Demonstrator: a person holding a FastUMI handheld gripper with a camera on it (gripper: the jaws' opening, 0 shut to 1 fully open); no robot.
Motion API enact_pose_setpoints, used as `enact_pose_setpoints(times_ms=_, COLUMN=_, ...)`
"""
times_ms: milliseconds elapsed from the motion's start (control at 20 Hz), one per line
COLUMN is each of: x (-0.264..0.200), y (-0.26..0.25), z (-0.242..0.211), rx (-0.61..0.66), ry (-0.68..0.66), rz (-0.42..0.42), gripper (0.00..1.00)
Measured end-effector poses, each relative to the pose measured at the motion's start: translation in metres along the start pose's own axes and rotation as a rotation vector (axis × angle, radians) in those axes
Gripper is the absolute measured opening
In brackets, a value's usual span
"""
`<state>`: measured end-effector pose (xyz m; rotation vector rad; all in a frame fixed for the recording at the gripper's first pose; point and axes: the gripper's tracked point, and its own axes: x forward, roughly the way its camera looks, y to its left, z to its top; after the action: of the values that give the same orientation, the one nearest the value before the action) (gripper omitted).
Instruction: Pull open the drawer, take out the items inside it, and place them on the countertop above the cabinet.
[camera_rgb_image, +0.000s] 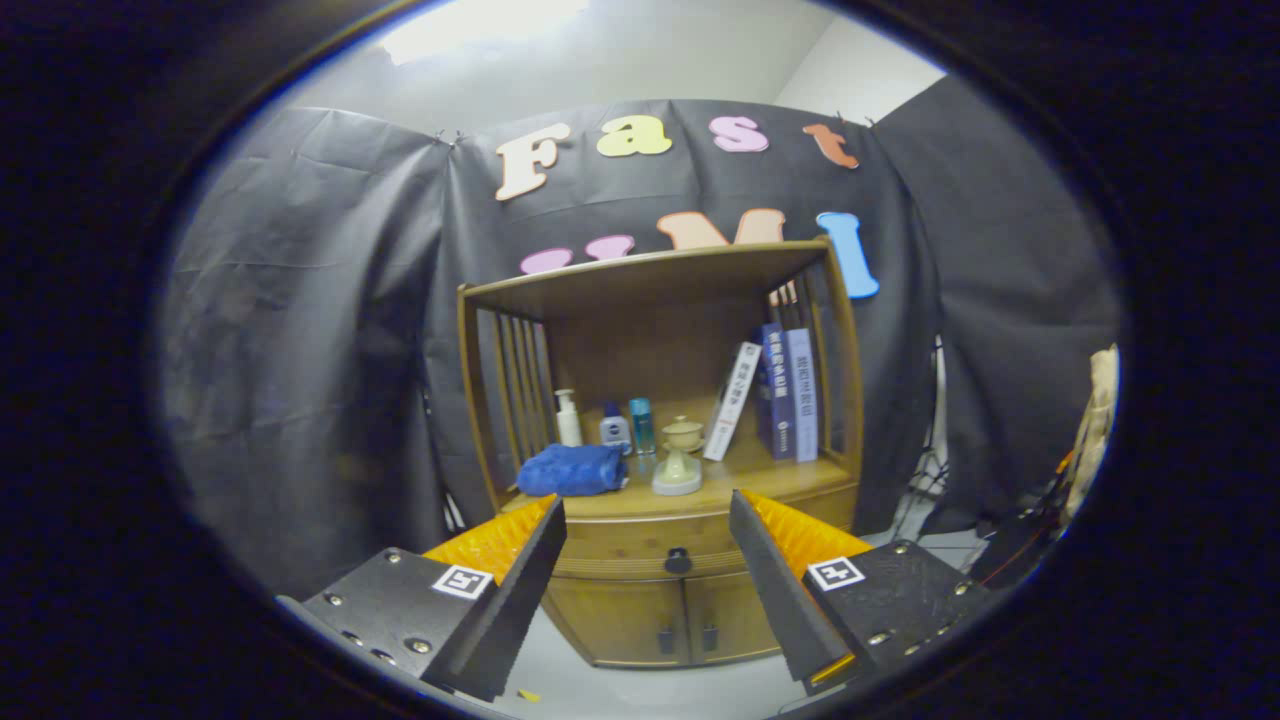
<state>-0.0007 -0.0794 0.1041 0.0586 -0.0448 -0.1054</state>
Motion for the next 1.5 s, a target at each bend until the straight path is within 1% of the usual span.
enact_pose_setpoints(times_ms=200, x=-0.010, y=-0.015, z=0.025, rx=-0.057, ry=-0.053, rz=-0.062, gripper=0.99)
enact_pose_setpoints(times_ms=350, x=-0.016, y=-0.022, z=0.015, rx=-0.038, ry=-0.016, rz=-0.078, gripper=0.99)
enact_pose_setpoints(times_ms=550, x=-0.022, y=-0.039, z=0.020, rx=-0.044, ry=-0.039, rz=-0.135, gripper=0.99)
enact_pose_setpoints(times_ms=850, x=-0.019, y=-0.021, z=0.015, rx=-0.044, ry=0.001, rz=-0.060, gripper=0.99)
enact_pose_setpoints(times_ms=1200, x=-0.014, y=-0.021, z=0.017, rx=-0.054, ry=0.028, rz=-0.025, gripper=0.99)
enact_pose_setpoints(times_ms=1400, x=-0.016, y=-0.030, z=0.026, rx=-0.060, ry=-0.010, rz=-0.039, gripper=0.99)
enact_pose_setpoints(times_ms=1500, x=-0.019, y=-0.036, z=0.029, rx=-0.051, ry=-0.030, rz=-0.064, gripper=0.99)
